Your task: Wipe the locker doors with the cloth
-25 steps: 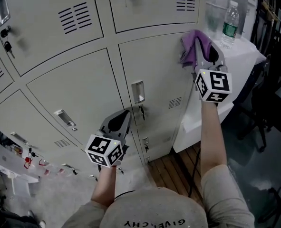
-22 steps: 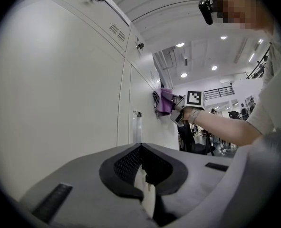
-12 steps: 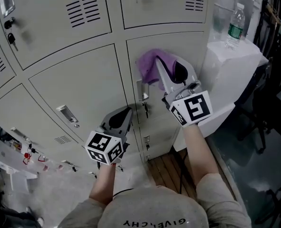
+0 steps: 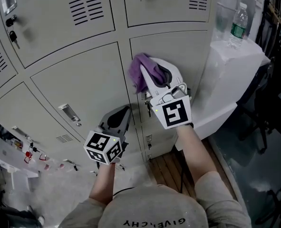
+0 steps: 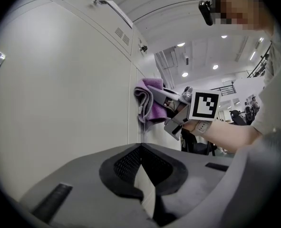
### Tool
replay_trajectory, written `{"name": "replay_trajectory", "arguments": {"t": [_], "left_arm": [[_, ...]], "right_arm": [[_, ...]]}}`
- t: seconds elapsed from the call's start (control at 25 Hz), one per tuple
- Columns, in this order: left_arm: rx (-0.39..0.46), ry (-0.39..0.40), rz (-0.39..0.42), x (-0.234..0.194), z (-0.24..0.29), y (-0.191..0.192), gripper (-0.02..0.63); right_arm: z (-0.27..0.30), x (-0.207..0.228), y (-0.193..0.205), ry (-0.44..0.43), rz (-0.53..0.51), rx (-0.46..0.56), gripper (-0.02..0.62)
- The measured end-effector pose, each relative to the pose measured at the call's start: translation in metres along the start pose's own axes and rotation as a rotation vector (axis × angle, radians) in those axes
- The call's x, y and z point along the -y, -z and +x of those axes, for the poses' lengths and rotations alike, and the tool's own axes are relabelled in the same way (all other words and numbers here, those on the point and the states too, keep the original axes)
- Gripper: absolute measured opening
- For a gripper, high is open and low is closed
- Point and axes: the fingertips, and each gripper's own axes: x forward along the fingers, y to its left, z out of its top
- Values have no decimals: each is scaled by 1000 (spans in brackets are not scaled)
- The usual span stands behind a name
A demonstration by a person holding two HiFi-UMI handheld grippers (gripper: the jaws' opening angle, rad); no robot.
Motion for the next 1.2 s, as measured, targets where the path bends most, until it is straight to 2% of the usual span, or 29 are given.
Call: {"name": "replay_trajectory", "arguments": {"t": [0.24,0.44,0.72,0.92,1.2], "left_arm": [[-5,10,5,4,5,2,-2],[-12,14,3,6,11,6,-2],[-19,24,0,11,18,10,-2],[-23,18,-3,10,19,12,-2],[-28,15,2,11,18,13,-2]], "right_arm": [[-13,21,18,55,1,-27,54],[-30,50,43,102,80,-29,54],[-58,98,84,219,51,-106,54],[-78,132,111,310,91,-158,54],[-96,160,135,387,130,-208,52]]}}
